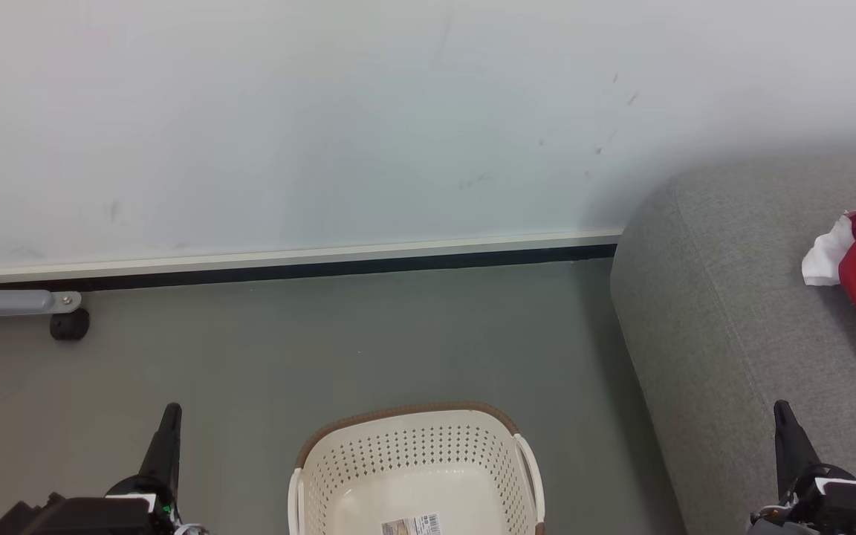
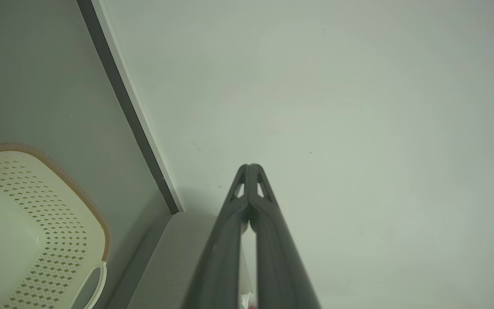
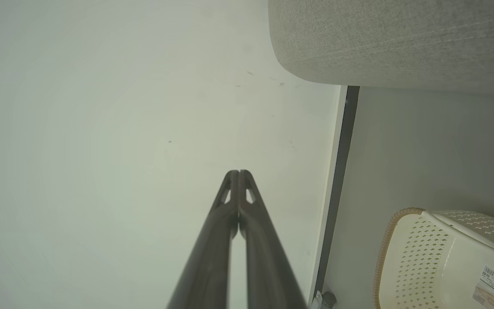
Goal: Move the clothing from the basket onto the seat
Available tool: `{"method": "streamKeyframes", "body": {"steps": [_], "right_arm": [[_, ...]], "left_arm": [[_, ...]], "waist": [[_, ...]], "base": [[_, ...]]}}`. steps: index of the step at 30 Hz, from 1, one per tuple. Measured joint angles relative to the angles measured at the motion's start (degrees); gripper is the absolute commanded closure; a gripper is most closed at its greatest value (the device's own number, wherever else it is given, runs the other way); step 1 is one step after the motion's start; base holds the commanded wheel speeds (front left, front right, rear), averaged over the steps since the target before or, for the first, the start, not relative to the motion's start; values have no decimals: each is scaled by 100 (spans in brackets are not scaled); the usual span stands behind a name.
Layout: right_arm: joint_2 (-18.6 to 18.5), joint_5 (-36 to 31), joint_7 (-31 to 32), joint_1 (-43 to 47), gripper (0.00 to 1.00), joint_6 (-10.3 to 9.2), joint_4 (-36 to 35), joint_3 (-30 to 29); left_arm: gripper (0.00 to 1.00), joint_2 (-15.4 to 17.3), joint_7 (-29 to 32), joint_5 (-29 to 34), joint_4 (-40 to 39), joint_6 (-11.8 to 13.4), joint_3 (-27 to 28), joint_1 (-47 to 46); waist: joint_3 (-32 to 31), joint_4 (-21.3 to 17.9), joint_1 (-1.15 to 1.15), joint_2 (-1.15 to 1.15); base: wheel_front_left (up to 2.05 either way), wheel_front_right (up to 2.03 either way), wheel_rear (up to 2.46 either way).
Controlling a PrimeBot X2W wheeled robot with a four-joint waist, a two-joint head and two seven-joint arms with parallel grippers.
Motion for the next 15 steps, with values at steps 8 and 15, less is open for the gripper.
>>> {"method": "streamKeyframes", "body": {"steps": [8, 15], "right_arm": [[0, 1, 0, -1, 100, 0, 0, 0], [1, 1, -1, -1, 100, 0, 0, 0]], "left_arm": [[100, 0, -1, 0, 1, 0, 0, 0], [100, 0, -1, 0, 3, 0, 0, 0]], "waist": [[0, 0, 0, 1], [0, 0, 0, 0]], "base": [[0, 0, 0], [0, 0, 0]]}}
